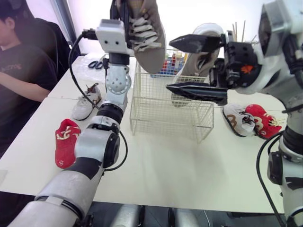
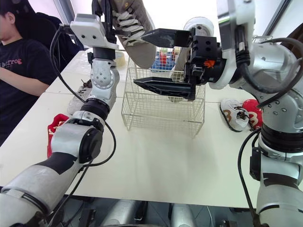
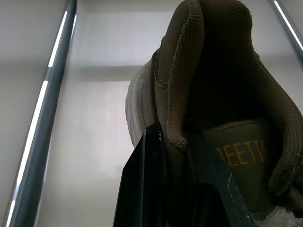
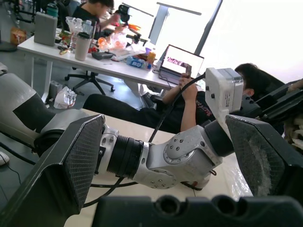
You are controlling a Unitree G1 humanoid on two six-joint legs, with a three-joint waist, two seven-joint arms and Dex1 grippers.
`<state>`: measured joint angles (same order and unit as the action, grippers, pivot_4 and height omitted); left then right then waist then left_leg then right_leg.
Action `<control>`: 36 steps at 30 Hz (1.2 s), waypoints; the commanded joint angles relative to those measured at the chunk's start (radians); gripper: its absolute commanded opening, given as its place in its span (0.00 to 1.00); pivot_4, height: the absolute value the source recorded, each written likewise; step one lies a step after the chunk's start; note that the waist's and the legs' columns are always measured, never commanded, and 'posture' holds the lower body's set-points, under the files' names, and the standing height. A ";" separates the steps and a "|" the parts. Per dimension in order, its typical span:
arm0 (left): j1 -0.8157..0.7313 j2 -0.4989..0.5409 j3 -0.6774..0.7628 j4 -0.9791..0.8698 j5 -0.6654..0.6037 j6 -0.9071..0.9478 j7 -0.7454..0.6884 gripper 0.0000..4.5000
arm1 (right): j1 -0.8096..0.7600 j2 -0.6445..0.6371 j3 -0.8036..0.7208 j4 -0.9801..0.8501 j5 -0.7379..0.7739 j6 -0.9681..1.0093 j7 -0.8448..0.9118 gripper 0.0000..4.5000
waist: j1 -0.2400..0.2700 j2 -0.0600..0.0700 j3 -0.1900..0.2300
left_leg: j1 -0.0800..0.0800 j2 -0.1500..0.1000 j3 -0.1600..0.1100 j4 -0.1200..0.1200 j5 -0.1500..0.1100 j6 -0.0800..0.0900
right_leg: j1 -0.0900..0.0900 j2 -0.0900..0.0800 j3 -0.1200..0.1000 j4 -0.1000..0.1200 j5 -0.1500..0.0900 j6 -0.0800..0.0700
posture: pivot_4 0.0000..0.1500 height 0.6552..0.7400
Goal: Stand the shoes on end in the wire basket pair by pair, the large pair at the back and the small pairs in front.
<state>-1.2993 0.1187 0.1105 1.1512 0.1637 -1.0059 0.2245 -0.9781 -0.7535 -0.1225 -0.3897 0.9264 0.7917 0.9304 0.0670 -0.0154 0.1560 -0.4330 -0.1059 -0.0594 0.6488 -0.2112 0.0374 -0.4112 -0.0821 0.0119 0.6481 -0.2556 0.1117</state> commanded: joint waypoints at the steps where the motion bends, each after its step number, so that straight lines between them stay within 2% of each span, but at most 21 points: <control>1: 0.004 -0.002 -0.088 0.055 0.109 0.020 0.041 0.01 | -0.028 -0.005 -0.009 -0.006 -0.001 -0.018 0.002 1.00 | 0.005 0.000 0.000 | 0.000 0.000 0.000 0.000 0.000 0.000 | 0.000 0.000 0.000 -0.001 0.000 0.000 | 1.00 1.00; 11: -0.080 0.012 -0.180 0.087 0.224 -0.003 0.190 0.01 | -0.040 -0.007 -0.004 -0.009 0.000 -0.012 -0.004 1.00 | -0.014 0.000 0.000 | -0.003 -0.001 0.002 -0.001 -0.001 0.002 | -0.001 -0.001 0.002 0.000 0.000 0.001 | 1.00 1.00; 15: -0.085 -0.004 -0.171 0.112 0.197 0.019 0.172 0.01 | -0.042 -0.013 -0.008 -0.015 0.004 -0.006 -0.008 1.00 | -0.032 0.000 0.001 | -0.017 0.000 0.003 -0.001 0.002 0.002 | -0.019 -0.001 0.003 0.006 0.001 0.002 | 1.00 1.00; 24: 0.016 -0.055 -0.055 0.099 -0.005 0.064 -0.028 0.01 | -0.032 -0.020 -0.017 -0.027 0.011 0.001 -0.025 1.00 | -0.029 0.000 0.001 | -0.017 0.000 0.004 -0.002 0.002 0.002 | -0.019 -0.001 0.002 0.004 0.001 0.002 | 1.00 1.00; 28: 0.064 -0.074 -0.016 0.078 -0.078 0.104 -0.106 0.38 | -0.027 -0.014 -0.009 -0.020 0.000 -0.012 -0.019 1.00 | -0.027 0.000 0.001 | -0.016 0.000 0.003 -0.002 0.002 0.002 | -0.018 -0.001 0.002 0.004 0.001 0.002 | 1.00 1.00; 33: 0.115 -0.093 0.009 0.038 -0.143 0.156 -0.204 0.95 | -0.026 -0.005 0.000 -0.008 -0.010 -0.027 -0.007 1.00 | -0.025 0.000 0.000 | -0.011 0.000 0.003 -0.002 0.001 0.002 | -0.012 -0.001 0.002 0.003 0.001 0.002 | 1.00 1.00; 34: 0.125 -0.094 0.012 0.027 -0.154 0.169 -0.221 0.99 | -0.026 -0.002 0.002 -0.007 -0.012 -0.030 -0.006 1.00 | -0.025 0.000 0.000 | -0.011 0.000 0.003 -0.002 0.001 0.002 | -0.011 -0.001 0.002 0.003 0.001 0.002 | 1.00 1.00; 36: 0.148 -0.093 0.021 -0.009 -0.179 0.192 -0.252 0.99 | -0.024 0.003 0.004 -0.003 -0.016 -0.036 -0.002 1.00 | -0.025 0.001 0.000 | -0.010 0.000 0.003 -0.002 0.001 0.002 | -0.011 -0.001 0.002 0.003 0.001 0.002 | 1.00 1.00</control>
<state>-1.1876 0.0373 0.1237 1.1514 0.0074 -0.8321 -0.0028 -0.9950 -0.7552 -0.1054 -0.3887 0.9155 0.7781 0.9237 0.0418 -0.0146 0.1560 -0.4429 -0.1061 -0.0565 0.6473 -0.2098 0.0396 -0.4219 -0.0833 0.0140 0.6510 -0.2545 0.1136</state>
